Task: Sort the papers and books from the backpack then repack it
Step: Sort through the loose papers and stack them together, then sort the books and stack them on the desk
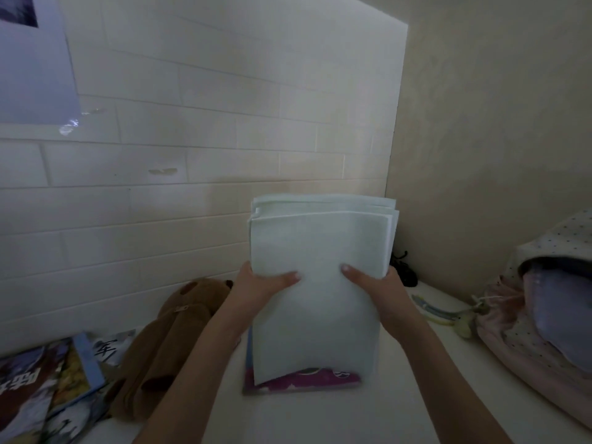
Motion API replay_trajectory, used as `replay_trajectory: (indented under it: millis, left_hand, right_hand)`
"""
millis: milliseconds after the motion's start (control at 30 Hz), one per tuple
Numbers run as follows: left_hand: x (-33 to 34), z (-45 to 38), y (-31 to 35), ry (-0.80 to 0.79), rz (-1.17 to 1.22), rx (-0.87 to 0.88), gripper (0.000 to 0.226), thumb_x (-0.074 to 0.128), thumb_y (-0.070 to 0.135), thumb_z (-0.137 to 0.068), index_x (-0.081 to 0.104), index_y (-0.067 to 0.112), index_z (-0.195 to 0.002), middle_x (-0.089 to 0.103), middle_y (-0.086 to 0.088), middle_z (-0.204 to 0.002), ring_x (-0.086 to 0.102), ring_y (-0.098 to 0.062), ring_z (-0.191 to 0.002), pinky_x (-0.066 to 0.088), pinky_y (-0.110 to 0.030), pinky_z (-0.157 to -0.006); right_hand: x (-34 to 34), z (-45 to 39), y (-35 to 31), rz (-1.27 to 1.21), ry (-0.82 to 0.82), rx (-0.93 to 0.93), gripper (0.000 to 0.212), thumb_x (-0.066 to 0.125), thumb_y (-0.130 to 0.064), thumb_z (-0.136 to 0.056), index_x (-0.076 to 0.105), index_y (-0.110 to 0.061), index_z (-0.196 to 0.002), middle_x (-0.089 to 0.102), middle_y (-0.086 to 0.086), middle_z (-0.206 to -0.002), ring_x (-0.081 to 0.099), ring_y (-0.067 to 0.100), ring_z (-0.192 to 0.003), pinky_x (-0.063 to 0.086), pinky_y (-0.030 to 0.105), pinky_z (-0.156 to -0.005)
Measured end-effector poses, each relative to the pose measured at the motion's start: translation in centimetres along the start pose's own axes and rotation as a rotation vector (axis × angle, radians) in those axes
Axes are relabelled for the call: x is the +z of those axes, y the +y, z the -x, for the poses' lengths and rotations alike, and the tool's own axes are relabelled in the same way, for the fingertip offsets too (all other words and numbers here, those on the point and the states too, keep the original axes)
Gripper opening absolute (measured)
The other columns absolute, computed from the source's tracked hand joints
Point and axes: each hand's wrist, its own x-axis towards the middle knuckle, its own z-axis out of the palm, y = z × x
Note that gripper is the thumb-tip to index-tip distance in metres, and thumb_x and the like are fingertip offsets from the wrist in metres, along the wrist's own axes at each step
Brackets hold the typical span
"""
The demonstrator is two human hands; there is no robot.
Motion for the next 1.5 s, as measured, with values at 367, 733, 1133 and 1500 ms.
replay_trajectory:
  millis: [367,733,1133,1500]
  left_hand:
    - [1.2,2.0,-5.7,0.151,-0.157,-0.128,0.016,0.075,0.007,-0.076,0.064,0.014,-0.086,0.068,-0.006,-0.096,0.061,-0.004,-0.067,0.047,-0.007,-0.049]
    - [9.6,3.1,-5.8,-0.361,-0.117,-0.305,0.021,0.058,0.012,-0.091,0.055,0.009,-0.112,0.071,-0.002,-0.084,0.068,-0.016,-0.062,0.057,-0.029,-0.053]
    - [14.1,4.2,-10.6,-0.305,-0.939,0.121,0.053,0.060,0.037,-0.087,0.040,0.022,-0.134,0.061,-0.008,-0.114,0.058,-0.023,-0.106,0.046,-0.031,-0.085]
    - [2.7,0.1,-14.0,-0.054,-0.946,-0.025,0.042,0.047,0.021,-0.095,0.044,0.013,-0.136,0.047,-0.009,-0.139,0.043,-0.023,-0.127,0.031,-0.032,-0.108]
  right_hand:
    - [0.6,2.1,3.4,0.131,0.117,0.041,0.006,0.062,-0.023,-0.090,0.062,-0.028,-0.086,0.068,-0.007,-0.084,0.066,0.004,-0.071,0.053,0.015,-0.056]
    - [-14.3,3.6,-0.2,0.994,0.240,0.305,0.055,0.070,-0.037,-0.082,0.055,-0.011,-0.128,0.060,0.014,-0.126,0.059,0.029,-0.104,0.047,0.037,-0.091]
    - [-16.3,5.3,5.7,1.660,0.344,0.193,0.052,0.056,-0.025,-0.090,0.036,-0.021,-0.137,0.042,0.009,-0.140,0.039,0.029,-0.130,0.037,0.038,-0.100]
    - [-0.4,1.3,10.9,0.653,-0.064,0.223,0.062,0.075,-0.027,-0.073,0.045,-0.020,-0.126,0.062,0.008,-0.123,0.064,0.023,-0.105,0.054,0.041,-0.087]
